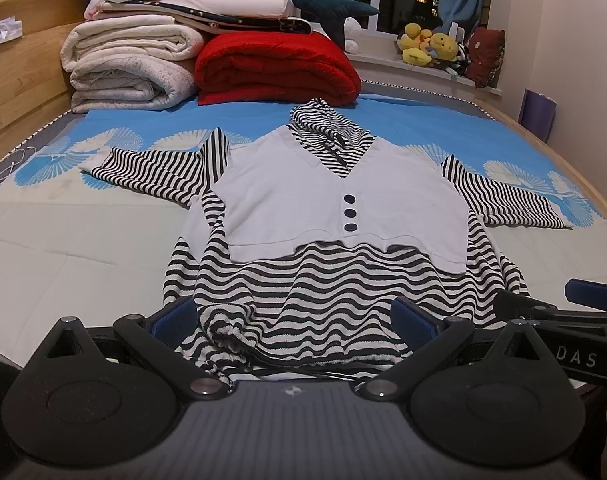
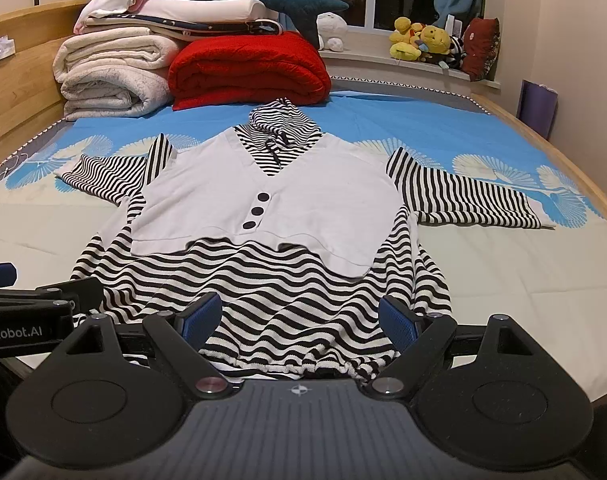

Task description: Fold small clothes

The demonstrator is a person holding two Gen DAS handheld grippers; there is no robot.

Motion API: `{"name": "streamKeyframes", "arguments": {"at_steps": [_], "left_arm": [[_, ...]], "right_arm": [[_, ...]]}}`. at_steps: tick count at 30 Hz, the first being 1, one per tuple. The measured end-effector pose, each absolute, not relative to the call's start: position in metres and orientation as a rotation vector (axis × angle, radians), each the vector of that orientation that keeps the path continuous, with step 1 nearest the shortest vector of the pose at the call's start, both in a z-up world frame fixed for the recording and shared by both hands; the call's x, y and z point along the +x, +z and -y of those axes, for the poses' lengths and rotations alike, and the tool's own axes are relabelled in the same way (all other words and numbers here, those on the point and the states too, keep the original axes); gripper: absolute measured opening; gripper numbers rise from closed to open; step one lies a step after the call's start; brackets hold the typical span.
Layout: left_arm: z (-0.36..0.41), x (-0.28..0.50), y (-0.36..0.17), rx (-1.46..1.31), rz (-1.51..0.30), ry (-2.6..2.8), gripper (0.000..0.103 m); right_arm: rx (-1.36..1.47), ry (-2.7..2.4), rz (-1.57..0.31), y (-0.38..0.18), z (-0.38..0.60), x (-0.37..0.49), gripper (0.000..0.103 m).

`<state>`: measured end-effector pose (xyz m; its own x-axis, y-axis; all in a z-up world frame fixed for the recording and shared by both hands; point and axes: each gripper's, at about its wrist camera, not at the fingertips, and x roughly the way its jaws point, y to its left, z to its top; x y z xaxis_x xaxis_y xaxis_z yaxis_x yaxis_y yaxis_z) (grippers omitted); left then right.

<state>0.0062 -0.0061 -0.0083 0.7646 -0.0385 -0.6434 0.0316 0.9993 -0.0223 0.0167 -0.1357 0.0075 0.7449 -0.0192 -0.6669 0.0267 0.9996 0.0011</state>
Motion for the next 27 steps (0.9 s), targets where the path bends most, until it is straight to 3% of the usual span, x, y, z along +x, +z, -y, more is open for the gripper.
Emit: {"name": "streamKeyframes", "arguments": {"at_steps": [27], "left_arm": [[0.0015,0.0086,-0.0069,-0.007,-0.701,-0.040,0.103]], "right_arm": [[0.007,-0.024,-0.737,0.0042,0.1357,0.0154,0.086]]}}
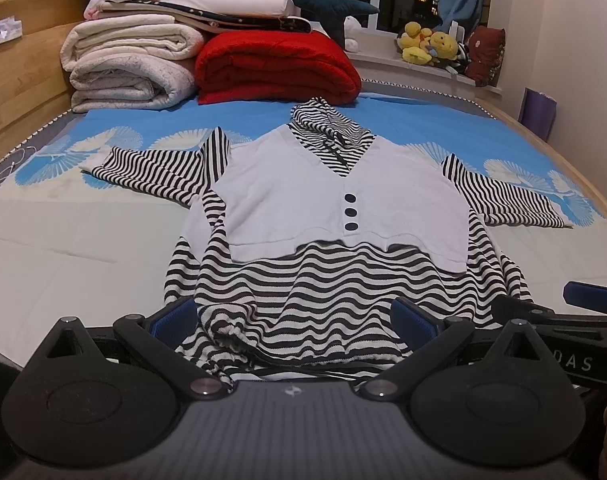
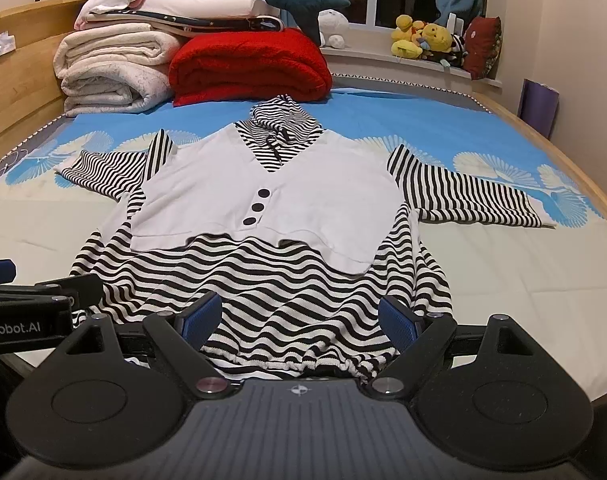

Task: Fold small clothes
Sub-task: 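Grasp the striped sleeve cuff with the left gripper and lift it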

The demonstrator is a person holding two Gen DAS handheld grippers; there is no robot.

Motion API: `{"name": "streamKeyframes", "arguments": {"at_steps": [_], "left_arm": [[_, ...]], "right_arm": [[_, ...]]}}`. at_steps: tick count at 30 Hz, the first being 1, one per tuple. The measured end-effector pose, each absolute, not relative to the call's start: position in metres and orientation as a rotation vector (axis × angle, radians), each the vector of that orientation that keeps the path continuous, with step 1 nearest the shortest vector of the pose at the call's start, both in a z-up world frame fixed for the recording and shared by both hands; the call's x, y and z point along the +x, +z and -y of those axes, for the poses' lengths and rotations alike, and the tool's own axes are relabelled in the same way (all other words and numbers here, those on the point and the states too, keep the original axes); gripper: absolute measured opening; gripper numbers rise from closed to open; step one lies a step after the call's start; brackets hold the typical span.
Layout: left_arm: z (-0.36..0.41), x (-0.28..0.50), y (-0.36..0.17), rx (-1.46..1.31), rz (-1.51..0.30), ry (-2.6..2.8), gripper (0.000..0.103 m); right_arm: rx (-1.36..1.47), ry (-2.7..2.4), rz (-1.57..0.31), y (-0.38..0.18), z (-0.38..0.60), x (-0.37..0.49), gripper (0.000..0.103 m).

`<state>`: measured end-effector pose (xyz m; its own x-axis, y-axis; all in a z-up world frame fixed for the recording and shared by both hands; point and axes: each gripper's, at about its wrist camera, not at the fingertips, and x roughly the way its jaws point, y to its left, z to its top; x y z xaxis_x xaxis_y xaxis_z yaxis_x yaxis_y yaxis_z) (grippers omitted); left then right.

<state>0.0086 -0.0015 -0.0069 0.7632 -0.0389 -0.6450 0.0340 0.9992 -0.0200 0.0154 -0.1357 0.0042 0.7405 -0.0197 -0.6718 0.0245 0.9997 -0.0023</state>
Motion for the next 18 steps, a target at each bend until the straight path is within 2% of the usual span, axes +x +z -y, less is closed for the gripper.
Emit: {"name": "streamKeyframes", "arguments": {"at_steps": [6,9,11,13,15,18], "left_arm": [[-0.011,0.013,0.012,-0.026,-0.690,-0.018,0.101],[-0.019,0.014,0.030,-0.014,-0.595,-0.034,0.098],[-0.023,0.018,0.033,0.035,-0.549,-0.035,0.094],[-0.034,0.031,0.033,0.017,-0.554,-0.027,0.082],[-0.051,0.048,0.034,-0.045,-0.555,-0.010,0.076],[-0.072,0.079,0.039,-0.071,-0.494,0.021,0.074]], "right_arm": [[0.039,-0.036,-0.739,0.005,0.139,0.020,0.086],[0.062,-0.052,-0.730,0.008,0.141,0.025,0.086],[0.079,-0.061,-0.719,0.010,0.143,0.028,0.085],[0.096,-0.069,-0.690,0.013,0.146,0.029,0.085],[0.098,-0.064,-0.652,0.020,0.148,0.032,0.083],[0.071,-0.051,-0.592,0.032,0.151,0.040,0.082]]}}
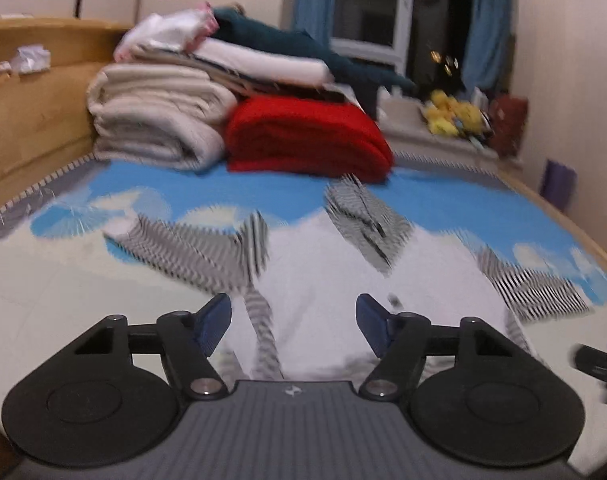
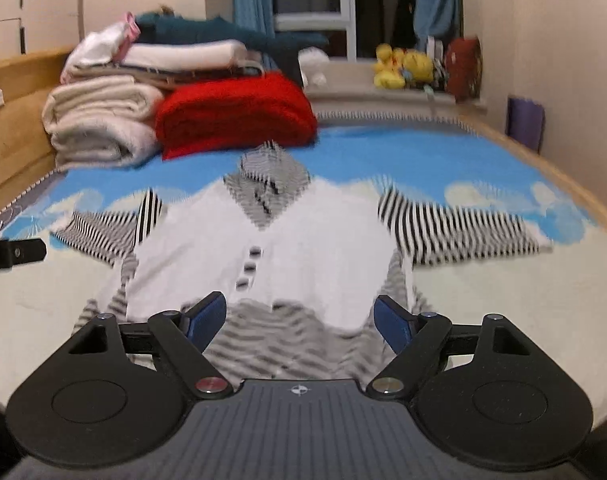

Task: Fold small clothes
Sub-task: 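Grasp the striped sleeve cuff with the left gripper and lift it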

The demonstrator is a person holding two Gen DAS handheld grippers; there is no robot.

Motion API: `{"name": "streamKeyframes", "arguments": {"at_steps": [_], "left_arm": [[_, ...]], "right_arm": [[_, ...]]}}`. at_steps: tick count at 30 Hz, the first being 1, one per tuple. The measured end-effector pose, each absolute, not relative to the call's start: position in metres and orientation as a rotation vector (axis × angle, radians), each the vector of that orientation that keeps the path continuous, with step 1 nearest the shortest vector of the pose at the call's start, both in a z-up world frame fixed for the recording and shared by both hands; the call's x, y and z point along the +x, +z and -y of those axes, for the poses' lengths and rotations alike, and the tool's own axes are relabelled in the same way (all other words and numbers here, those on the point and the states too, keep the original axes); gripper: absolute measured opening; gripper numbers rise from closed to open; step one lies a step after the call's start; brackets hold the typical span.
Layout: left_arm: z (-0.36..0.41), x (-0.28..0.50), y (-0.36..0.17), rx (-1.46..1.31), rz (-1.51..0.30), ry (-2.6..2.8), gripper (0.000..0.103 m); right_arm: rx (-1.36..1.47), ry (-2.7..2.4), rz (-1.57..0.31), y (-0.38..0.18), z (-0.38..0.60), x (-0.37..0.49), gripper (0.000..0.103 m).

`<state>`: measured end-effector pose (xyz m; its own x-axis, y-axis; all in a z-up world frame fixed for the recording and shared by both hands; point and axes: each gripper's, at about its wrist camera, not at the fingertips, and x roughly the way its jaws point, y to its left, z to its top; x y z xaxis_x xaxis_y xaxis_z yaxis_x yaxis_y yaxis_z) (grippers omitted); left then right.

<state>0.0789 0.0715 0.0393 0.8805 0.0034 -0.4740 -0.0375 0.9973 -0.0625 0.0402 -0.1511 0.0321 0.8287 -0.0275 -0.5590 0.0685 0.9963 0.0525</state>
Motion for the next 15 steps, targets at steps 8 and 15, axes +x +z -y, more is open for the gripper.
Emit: {"name": "streamKeyframes", "arguments": {"at_steps": [8,15], "left_arm": [[-0.131,0.197,0.026,-0.144,-0.579,0.090,0.075],[-0.199,0.279,-0.022,-0.213,-0.644,0.181,0.060]], "right_arm": [[0.036,0.000,-0.545,0.056,0.158,0.125,0.079],[0.045,0.066,-0.575,0.045,0.147,0.238,0.068]]}}
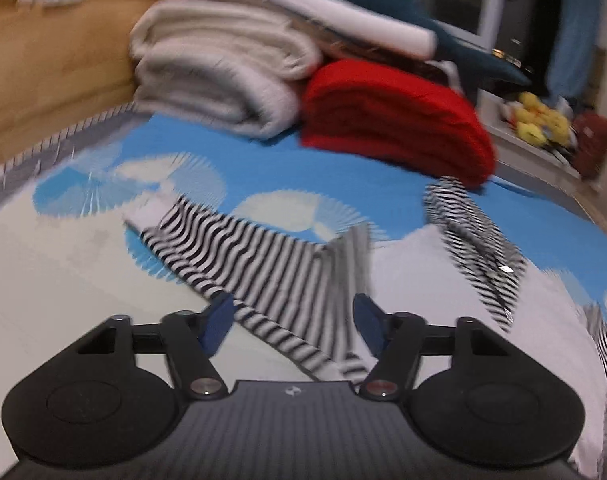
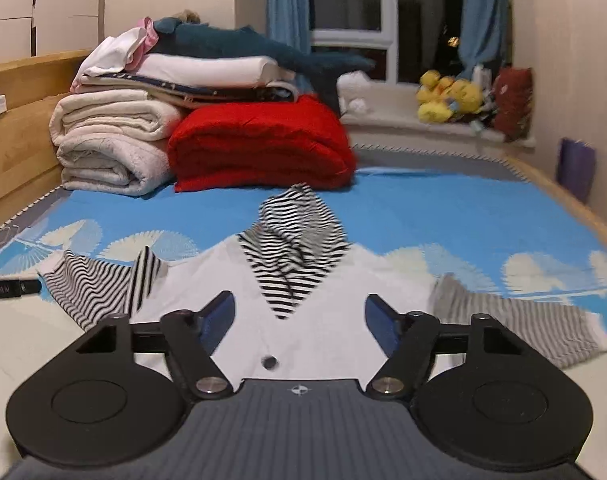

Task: Fold small clothes
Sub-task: 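Grasp the striped sleeve cuff with the left gripper and lift it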

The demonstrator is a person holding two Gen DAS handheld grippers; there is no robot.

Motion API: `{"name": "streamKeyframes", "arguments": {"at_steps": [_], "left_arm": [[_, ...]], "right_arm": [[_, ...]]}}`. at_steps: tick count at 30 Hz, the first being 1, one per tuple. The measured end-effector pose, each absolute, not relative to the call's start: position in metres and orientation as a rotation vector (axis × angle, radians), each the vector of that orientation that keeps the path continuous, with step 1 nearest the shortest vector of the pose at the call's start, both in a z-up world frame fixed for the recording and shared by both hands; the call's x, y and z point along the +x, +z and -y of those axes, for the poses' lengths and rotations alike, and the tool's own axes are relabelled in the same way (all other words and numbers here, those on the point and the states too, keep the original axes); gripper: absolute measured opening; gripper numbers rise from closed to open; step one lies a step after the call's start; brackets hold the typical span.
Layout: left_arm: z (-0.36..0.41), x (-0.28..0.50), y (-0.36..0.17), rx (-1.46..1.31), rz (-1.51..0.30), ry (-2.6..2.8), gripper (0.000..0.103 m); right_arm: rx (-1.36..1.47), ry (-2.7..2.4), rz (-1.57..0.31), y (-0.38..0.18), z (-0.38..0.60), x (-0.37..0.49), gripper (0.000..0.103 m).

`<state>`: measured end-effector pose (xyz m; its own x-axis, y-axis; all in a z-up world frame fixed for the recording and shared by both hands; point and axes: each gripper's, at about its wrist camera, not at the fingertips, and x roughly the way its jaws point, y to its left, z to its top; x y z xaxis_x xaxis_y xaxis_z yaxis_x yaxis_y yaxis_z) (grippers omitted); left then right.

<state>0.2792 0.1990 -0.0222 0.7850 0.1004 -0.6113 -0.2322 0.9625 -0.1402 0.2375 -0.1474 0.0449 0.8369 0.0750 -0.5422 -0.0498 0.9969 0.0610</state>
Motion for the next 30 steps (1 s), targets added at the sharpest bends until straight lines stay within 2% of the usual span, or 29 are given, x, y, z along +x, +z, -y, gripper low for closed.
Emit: {"name": "streamKeyframes", "arguments": {"at_steps": [1,3,4,9,12,16,21,23,24,25,30], "left_arm": [[-0.215,0.291,-0.032,-0.236,-0.663,0.200,0.048],[-0.242,0.309,-0.050,-0.251,-0.689,0.260,0.034],[-0.256,0.318,-0.060,-0.253,-0.696,0.292,0.031],[-0.322,0.351,-0.095,-0.332,-0.663,0.409,0.031],[-0.354,0.374,-0.109,-0.420,-0.631,0.453,0.033],[-0.389,0.401,-0.125,-0.549,-0.585,0.471,0.045],[-0.400,0.416,-0.145,-0.561,-0.647,0.448,0.043],[-0.397,0.418,-0.145,-0.510,-0.648,0.432,0.034],[-0.397,0.421,-0.146,-0.498,-0.664,0.422,0.004],[-0.398,0.423,-0.147,-0.505,-0.688,0.414,0.001],[-0.391,0.411,-0.111,-0.540,-0.638,0.460,0.000]], "right_arm": [[0.059,0.083,-0.584,0.041,0.146,0.252,0.066],[0.063,0.098,-0.593,0.029,0.143,0.272,0.064],[0.059,0.104,-0.598,0.023,0.141,0.278,0.058],[0.067,0.092,-0.717,-0.017,0.133,0.298,0.036],[0.026,0.110,-0.717,-0.028,0.126,0.304,0.035],[0.001,0.123,-0.764,-0.043,0.128,0.309,0.035],[0.001,0.145,-0.818,-0.052,0.137,0.310,0.035],[0.003,0.141,-0.830,-0.054,0.141,0.310,0.035],[0.005,0.136,-0.835,-0.054,0.143,0.310,0.035],[0.006,0.127,-0.841,-0.055,0.146,0.311,0.035],[0.068,0.091,-0.858,-0.053,0.158,0.313,0.035]]}}
